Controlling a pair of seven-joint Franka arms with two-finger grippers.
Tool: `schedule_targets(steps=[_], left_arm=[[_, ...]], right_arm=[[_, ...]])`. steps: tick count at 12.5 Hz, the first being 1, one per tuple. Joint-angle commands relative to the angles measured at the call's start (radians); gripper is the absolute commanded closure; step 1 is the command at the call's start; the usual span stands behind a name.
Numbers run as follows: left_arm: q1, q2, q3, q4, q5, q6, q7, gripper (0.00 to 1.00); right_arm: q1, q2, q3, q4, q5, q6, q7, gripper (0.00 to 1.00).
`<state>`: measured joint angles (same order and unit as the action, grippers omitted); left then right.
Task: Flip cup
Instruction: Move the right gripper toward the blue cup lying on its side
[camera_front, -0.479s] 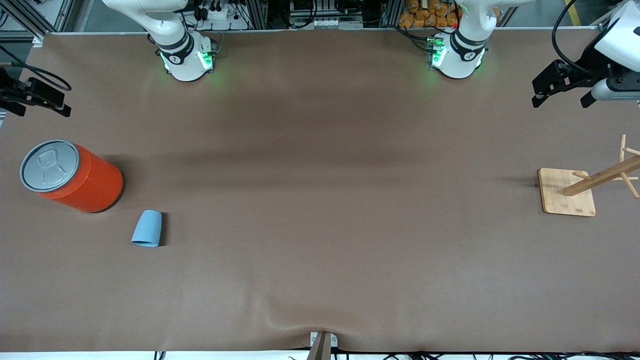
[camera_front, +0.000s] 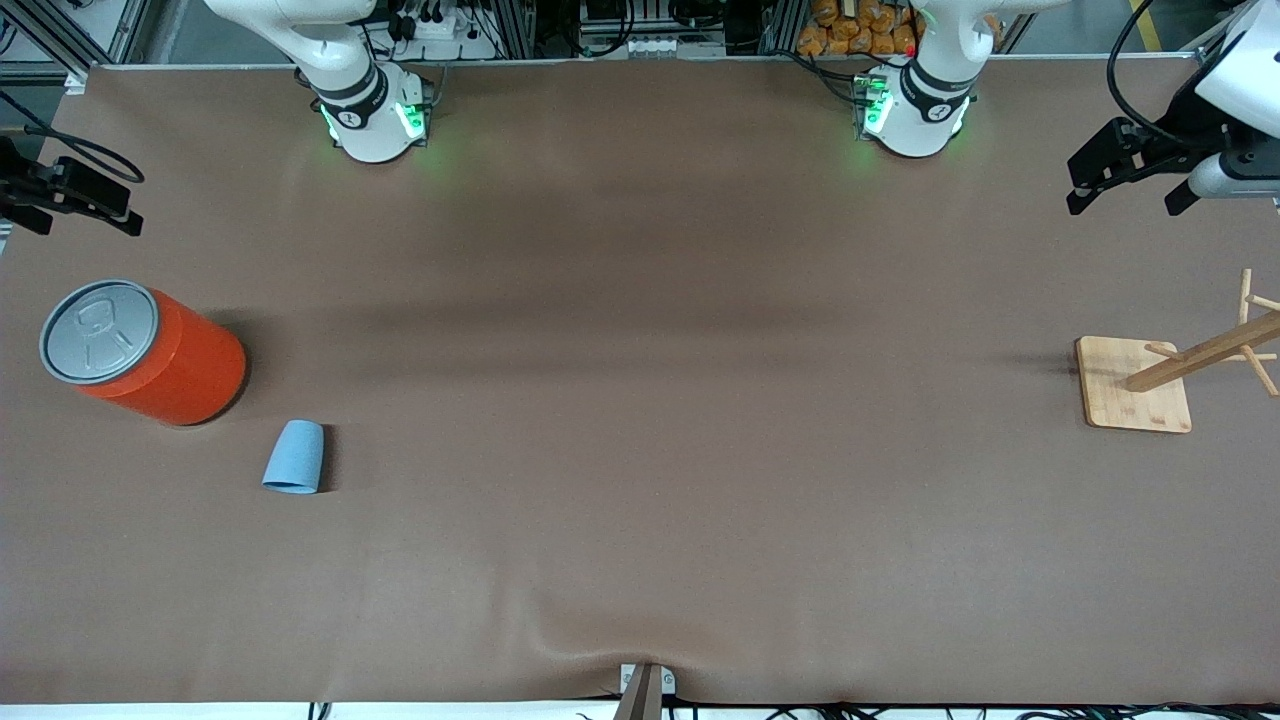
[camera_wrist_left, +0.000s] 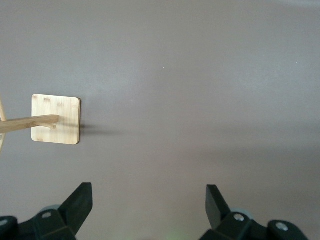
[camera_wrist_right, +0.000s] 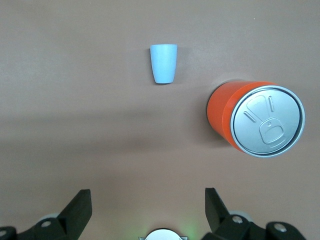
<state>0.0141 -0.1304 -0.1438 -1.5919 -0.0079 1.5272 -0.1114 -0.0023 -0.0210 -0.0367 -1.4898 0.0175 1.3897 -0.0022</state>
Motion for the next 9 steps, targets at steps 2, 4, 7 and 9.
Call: schedule_targets(steps=[2,4,7,9], left_arm=[[0.010,0.003,-0.002,0.027,0.011,-0.024,0.006,0.00],[0.009,-0.002,0.000,0.027,0.011,-0.036,0.006,0.00],[0.010,-0.003,0.000,0.027,0.009,-0.062,0.007,0.00],[0.010,-0.003,0.000,0.026,0.009,-0.064,0.009,0.00]], right_arm=[[-0.022,0.022,0.014,-0.018,0.004,0.005,0.013,0.00],[-0.031,0.036,0.014,-0.030,0.004,0.017,0.013,0.00],[-0.018,0.078,0.014,-0.059,0.006,0.043,0.002,0.00],[0.007,0.105,0.015,-0.090,0.006,0.089,0.002,0.00]])
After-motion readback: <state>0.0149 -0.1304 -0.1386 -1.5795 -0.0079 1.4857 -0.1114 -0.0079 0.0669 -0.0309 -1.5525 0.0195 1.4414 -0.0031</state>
